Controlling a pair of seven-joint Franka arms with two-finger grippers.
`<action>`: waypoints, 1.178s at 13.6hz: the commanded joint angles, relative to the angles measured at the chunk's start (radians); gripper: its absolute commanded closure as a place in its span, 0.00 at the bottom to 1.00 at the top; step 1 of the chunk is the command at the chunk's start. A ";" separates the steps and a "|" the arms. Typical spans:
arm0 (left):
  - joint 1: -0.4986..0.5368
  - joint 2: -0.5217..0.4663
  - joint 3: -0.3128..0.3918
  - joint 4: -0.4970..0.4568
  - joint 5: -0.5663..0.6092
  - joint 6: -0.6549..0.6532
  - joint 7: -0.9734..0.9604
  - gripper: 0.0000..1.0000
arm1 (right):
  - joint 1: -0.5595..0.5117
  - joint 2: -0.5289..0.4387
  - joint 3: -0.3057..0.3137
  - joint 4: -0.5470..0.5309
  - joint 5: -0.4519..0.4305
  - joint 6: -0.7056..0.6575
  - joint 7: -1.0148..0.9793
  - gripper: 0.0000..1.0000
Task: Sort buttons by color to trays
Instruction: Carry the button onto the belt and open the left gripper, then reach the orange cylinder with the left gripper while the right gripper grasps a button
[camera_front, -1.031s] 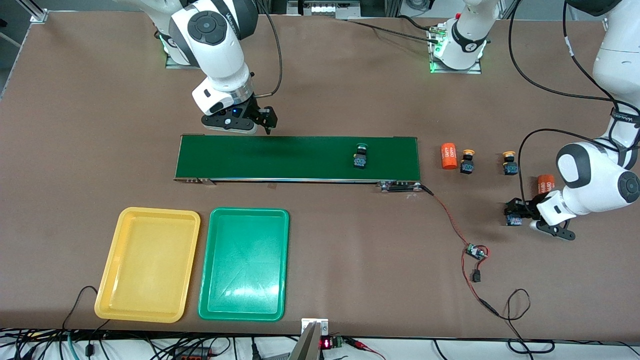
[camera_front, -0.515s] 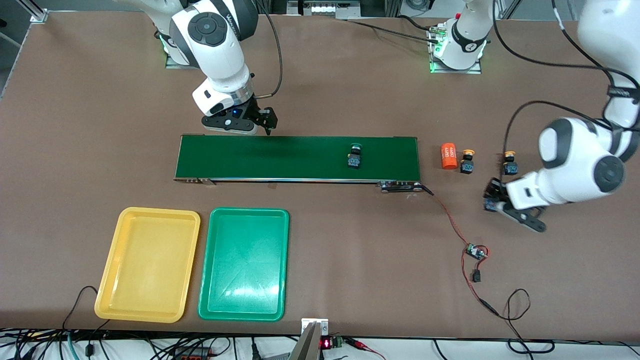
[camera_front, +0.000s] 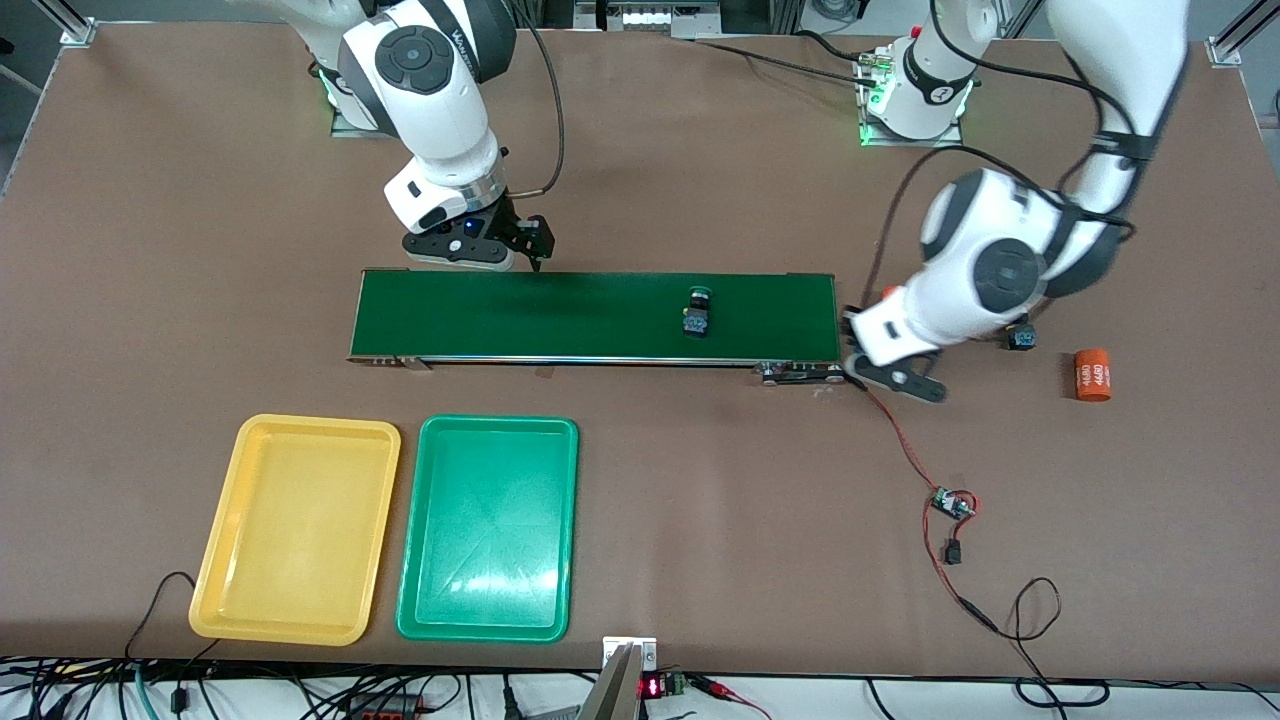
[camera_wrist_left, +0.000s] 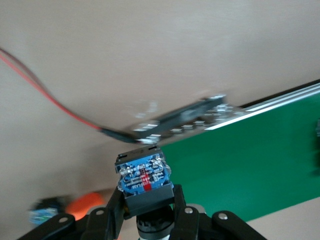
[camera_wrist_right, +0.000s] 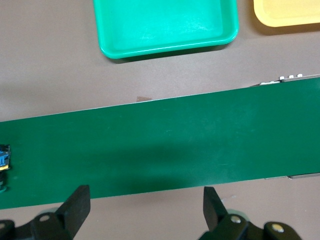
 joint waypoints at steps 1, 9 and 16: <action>-0.024 -0.022 -0.044 -0.029 0.005 0.011 -0.111 0.97 | 0.003 -0.005 -0.003 -0.006 -0.019 0.012 0.017 0.00; -0.087 0.050 -0.052 -0.115 -0.039 0.192 -0.145 0.95 | 0.003 -0.005 -0.003 -0.006 -0.019 0.013 0.017 0.00; -0.113 0.084 -0.052 -0.099 -0.038 0.195 -0.165 0.04 | 0.003 -0.004 -0.003 -0.005 -0.019 0.015 0.017 0.00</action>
